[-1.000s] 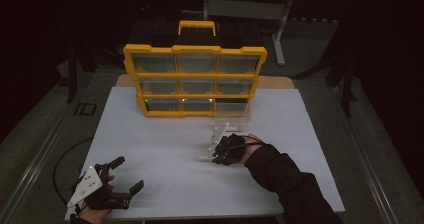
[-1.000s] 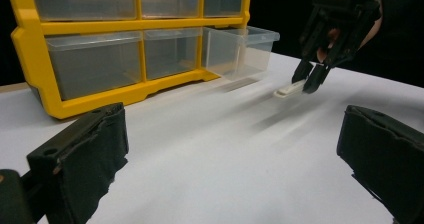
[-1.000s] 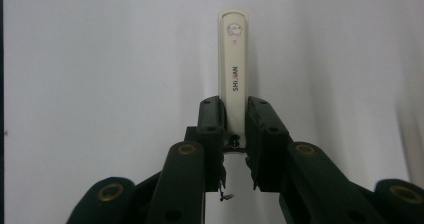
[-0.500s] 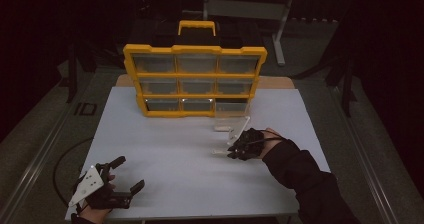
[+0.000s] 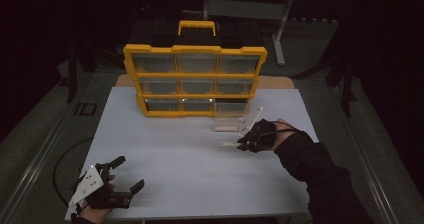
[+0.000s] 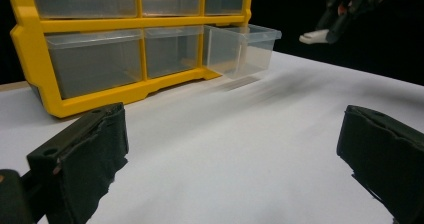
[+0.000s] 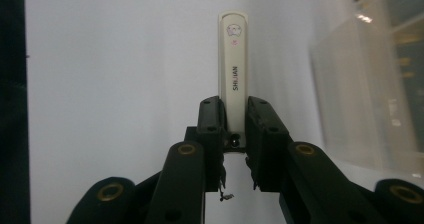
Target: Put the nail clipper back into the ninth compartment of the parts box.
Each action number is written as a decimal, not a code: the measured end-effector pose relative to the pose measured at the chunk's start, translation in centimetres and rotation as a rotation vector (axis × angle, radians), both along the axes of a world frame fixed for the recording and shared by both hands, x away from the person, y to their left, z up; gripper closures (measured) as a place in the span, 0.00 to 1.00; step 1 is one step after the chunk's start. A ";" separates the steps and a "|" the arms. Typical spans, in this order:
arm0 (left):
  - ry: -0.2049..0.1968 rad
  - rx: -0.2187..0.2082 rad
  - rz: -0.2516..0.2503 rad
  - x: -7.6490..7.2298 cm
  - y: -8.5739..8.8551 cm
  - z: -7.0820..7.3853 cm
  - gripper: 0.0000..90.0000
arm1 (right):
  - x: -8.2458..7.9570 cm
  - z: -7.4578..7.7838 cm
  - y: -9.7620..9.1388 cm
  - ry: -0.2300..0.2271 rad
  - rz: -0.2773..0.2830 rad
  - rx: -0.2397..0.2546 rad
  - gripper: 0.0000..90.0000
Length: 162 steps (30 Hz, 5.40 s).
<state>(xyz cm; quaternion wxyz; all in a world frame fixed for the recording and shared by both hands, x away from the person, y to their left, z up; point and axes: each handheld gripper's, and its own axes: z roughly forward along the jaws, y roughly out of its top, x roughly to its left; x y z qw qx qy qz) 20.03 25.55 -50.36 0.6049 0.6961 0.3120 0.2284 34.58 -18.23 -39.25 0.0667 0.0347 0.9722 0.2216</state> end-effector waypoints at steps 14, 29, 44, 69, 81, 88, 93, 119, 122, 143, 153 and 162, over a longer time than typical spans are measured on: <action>-0.003 0.005 0.000 0.0 0.0 0.1 0.01 | 1.8 3.5 -1.0 -0.036 -0.022 0.030 0.87; -0.005 0.001 0.000 0.0 0.0 0.1 0.01 | 4.4 6.6 -1.5 -0.093 -0.066 0.050 0.87; -0.005 0.000 -0.006 0.0 0.0 0.1 0.01 | 7.5 7.7 -0.5 -0.133 -0.079 0.068 0.87; -0.004 -0.005 -0.007 0.0 0.0 0.1 0.01 | 10.1 2.9 0.1 -0.078 -0.123 0.068 0.87; -0.003 -0.009 -0.007 0.0 0.0 0.0 0.01 | 10.8 0.6 0.3 -0.062 -0.156 0.068 0.87; -0.002 -0.007 -0.010 0.1 0.0 0.0 0.01 | 11.0 -0.2 0.7 -0.054 -0.163 0.064 0.86; 0.000 -0.007 -0.011 0.1 0.0 0.0 0.01 | 11.1 -0.4 0.7 -0.066 -0.168 0.066 0.86; 0.002 -0.003 -0.015 0.2 -0.1 0.0 0.01 | 9.7 0.4 0.5 0.062 -0.317 0.224 0.10; 0.002 -0.003 -0.015 0.2 -0.1 0.0 0.01 | 9.4 0.4 0.4 0.072 -0.303 0.231 0.10; 0.001 0.000 -0.011 0.1 -0.2 0.0 0.01 | 6.2 0.9 -3.6 -0.038 -0.378 0.320 0.10; 0.001 0.001 -0.014 0.1 -0.3 0.1 0.01 | 4.1 0.5 -6.1 -0.053 -0.424 0.384 0.10; -0.001 0.002 -0.015 0.2 -0.3 0.1 0.01 | 1.9 -1.0 -7.9 -0.064 -0.436 0.418 0.10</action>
